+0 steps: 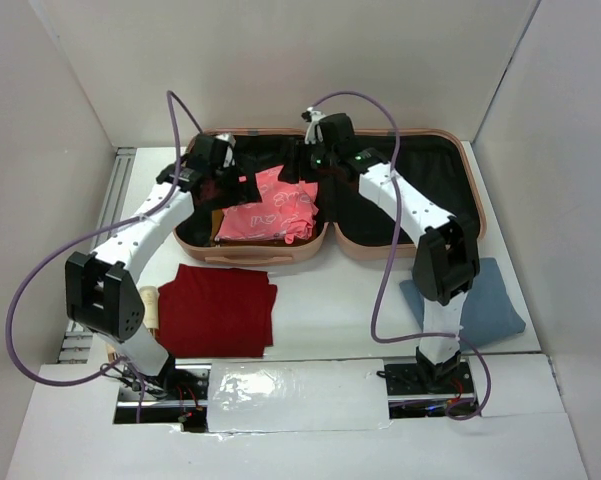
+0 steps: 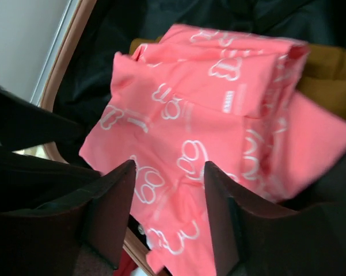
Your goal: Pack the luggage
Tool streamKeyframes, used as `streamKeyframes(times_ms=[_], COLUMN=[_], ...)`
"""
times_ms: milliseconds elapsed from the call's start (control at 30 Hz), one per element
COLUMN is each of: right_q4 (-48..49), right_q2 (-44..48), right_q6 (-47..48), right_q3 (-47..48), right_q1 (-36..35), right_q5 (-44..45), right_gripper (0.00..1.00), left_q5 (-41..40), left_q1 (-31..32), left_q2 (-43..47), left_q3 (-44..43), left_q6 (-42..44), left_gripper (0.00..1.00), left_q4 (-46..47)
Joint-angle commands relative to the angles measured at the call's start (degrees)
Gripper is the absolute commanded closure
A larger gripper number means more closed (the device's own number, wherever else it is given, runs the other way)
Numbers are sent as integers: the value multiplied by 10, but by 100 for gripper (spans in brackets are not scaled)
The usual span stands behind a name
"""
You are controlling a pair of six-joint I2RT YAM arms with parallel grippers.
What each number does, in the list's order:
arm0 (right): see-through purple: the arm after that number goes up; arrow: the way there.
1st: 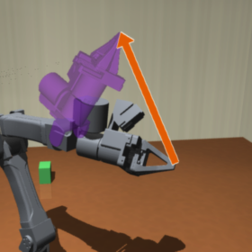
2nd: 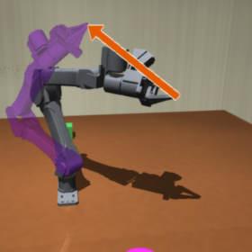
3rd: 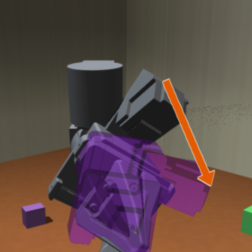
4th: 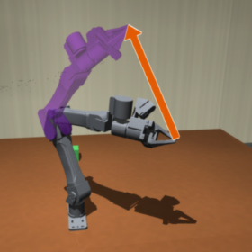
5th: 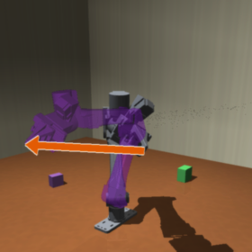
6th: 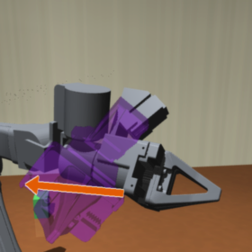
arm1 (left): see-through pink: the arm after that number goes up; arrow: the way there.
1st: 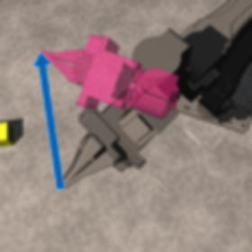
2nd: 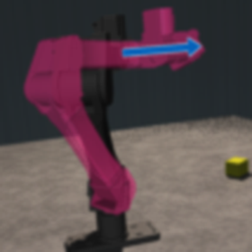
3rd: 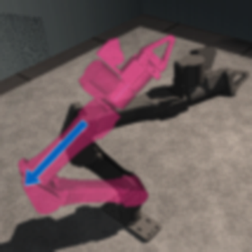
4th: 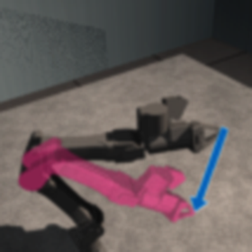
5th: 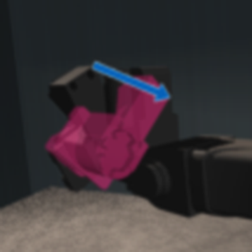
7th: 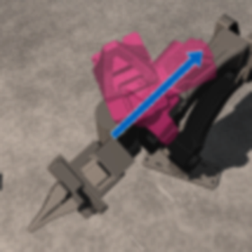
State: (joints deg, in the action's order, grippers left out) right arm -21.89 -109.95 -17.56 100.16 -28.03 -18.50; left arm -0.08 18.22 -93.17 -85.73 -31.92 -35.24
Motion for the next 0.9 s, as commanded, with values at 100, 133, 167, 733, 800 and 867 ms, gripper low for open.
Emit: streamKeyframes(times_ms=[100, 133, 167, 733, 800, 867], right_q4=[48, 60, 74, 43, 52, 57], right_q2=[-40, -40, -40, 76, 104, 151], right_q6=[-32, -43, -50, 50, 50, 45], right_q3=[-45, -64, -101, -80, -94, -114], right_q1=[6, 17, 28, 31, 31, 31], right_q5=[-36, -45, -56, -48, -40, -9], right_gripper=[44, 44, 46, 14, 10, 3], left_q5=[42, 47, 47, 36, 24, 18], left_q1=[-2, -2, -2, -9, -9, -9], left_q2=[-22, -32, -37, 50, 83, 138], left_q3=[79, 85, 91, 70, 75, 104], left_q6=[-10, -10, -10, 7, -3, -14], left_gripper=[5, 6, 9, 0, 0, 0], left_q4=[65, 65, 65, 60, 52, 52])
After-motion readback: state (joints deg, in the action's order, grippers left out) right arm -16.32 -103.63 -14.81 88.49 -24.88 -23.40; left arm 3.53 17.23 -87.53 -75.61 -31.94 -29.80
